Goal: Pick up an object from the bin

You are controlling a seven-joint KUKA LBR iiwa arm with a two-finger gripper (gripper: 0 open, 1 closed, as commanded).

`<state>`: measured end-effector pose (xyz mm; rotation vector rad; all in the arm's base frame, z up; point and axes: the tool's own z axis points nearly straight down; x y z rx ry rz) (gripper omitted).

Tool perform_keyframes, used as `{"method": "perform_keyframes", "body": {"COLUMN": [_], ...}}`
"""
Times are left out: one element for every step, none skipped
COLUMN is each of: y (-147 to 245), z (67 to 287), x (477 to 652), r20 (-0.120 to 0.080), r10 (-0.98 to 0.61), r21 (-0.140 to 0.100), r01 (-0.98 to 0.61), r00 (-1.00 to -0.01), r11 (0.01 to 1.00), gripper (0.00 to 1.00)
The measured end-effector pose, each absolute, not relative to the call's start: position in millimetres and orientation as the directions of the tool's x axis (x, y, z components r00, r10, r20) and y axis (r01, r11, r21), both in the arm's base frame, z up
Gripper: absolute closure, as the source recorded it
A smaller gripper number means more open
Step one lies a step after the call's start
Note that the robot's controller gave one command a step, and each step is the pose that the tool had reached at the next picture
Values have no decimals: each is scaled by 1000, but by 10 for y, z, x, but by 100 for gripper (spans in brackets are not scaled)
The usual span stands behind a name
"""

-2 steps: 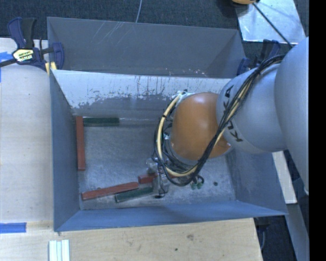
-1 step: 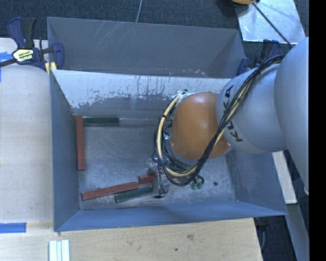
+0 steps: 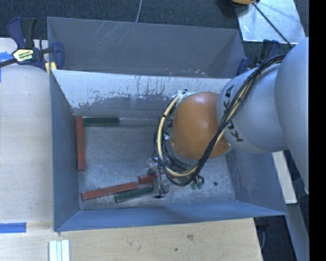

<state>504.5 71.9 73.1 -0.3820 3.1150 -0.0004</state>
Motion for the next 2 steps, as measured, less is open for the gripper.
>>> {"method": "perform_keyframes", "body": {"y": [741, 1149], "z": [1257, 2156], "x": [5038, 5198], "r20": [0, -3], "r10": [-247, -293], "r21": [0, 0], "r01": [-247, -293], "r00": [-969, -956], "r11": [969, 956], "gripper": [100, 100]}}
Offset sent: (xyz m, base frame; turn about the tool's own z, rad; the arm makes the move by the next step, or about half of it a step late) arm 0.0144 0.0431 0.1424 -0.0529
